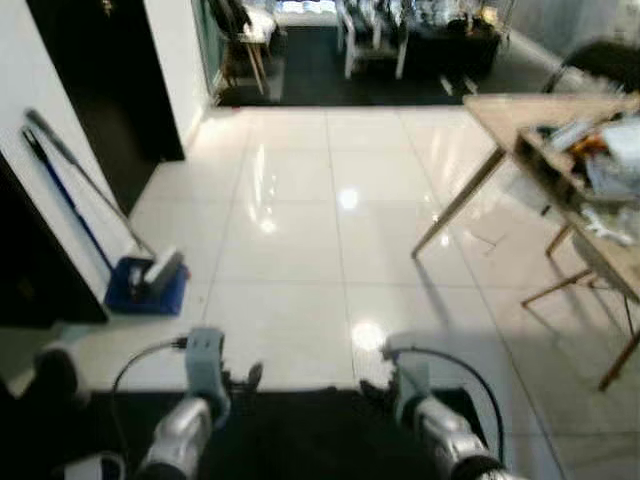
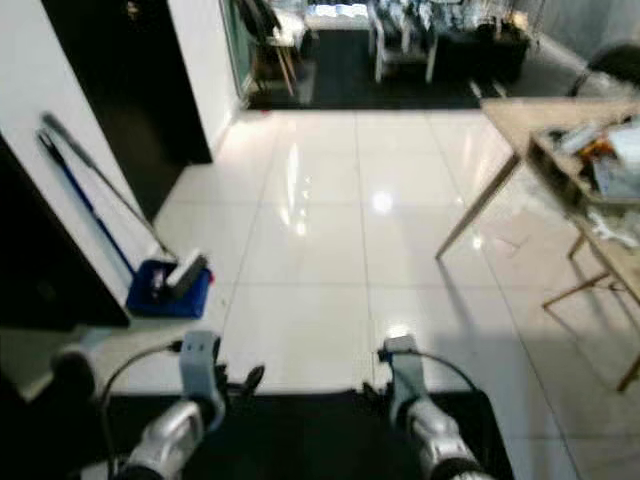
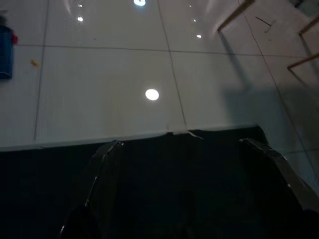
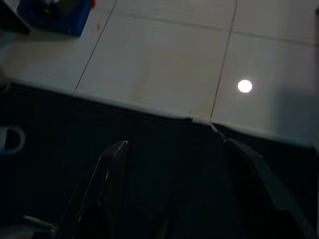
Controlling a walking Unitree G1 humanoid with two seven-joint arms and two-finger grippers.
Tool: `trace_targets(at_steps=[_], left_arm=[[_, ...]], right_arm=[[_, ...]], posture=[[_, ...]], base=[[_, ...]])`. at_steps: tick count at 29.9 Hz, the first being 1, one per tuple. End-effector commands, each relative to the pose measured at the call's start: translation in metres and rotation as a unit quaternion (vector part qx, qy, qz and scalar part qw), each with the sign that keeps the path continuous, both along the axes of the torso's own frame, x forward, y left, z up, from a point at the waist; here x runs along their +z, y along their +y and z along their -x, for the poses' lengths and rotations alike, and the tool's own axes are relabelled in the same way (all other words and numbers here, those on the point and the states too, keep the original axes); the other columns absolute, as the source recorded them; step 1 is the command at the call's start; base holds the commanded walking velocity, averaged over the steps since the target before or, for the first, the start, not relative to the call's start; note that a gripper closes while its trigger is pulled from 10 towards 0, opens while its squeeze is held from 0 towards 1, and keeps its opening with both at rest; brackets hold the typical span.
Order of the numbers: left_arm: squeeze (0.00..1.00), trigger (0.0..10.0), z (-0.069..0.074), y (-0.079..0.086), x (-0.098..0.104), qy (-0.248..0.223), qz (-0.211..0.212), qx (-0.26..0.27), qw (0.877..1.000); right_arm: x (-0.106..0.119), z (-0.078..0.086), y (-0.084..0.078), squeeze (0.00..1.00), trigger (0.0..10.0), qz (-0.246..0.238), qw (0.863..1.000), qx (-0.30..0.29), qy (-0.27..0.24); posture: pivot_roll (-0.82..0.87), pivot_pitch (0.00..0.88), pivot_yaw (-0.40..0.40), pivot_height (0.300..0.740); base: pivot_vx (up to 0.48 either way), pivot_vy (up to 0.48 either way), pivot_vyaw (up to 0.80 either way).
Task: Picking trash to rubbish bin
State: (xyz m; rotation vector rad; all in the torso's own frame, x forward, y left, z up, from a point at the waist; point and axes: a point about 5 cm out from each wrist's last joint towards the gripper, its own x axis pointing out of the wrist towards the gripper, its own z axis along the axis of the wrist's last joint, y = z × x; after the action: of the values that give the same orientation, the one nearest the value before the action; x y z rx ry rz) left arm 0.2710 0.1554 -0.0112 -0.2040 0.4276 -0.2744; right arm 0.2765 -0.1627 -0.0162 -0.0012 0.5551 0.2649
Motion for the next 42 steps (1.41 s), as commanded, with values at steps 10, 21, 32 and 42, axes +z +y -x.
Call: trace_targets(at_steps=[10,21,32,42], left_arm=[[0.0,10.0,0.0035,0.0056,-0.0041,0.012,-0.015,0.007,1.0],[0.0,10.0,0.0066,0.0007,-0.0068,0.016,-0.018,-0.007,1.0],[0.0,10.0,0.0077,0.0006,-0.0076,0.018,-0.026,-0.015,0.999],[0.0,10.0,0.0058,0.0053,-0.006,0.013,-0.049,-0.009,0.999]], right_arm=[[-0.007,0.0067,0.0066,0.0,10.0,-0.004,1.0,0.007,0.018],[-0.0072,0.0065,0.005,0.0,10.0,-0.002,1.0,0.0,0.019],[-0.0102,0.0097,0.0048,0.0,10.0,-0.005,1.0,-0.001,0.029],[-0.0108,0.0099,0.0078,0.0,10.0,-0.01,0.999,-0.006,0.031]], posture=[[-0.09,0.048,0.001,0.74],[-0.09,0.052,0.0,0.74],[-0.08,0.061,0.006,0.74],[-0.08,0.07,0.016,0.74]], base=[[0.181,0.0,0.0],[0.0,0.0,0.0],[0.0,0.0,-0.44],[0.0,0.0,-0.8]])
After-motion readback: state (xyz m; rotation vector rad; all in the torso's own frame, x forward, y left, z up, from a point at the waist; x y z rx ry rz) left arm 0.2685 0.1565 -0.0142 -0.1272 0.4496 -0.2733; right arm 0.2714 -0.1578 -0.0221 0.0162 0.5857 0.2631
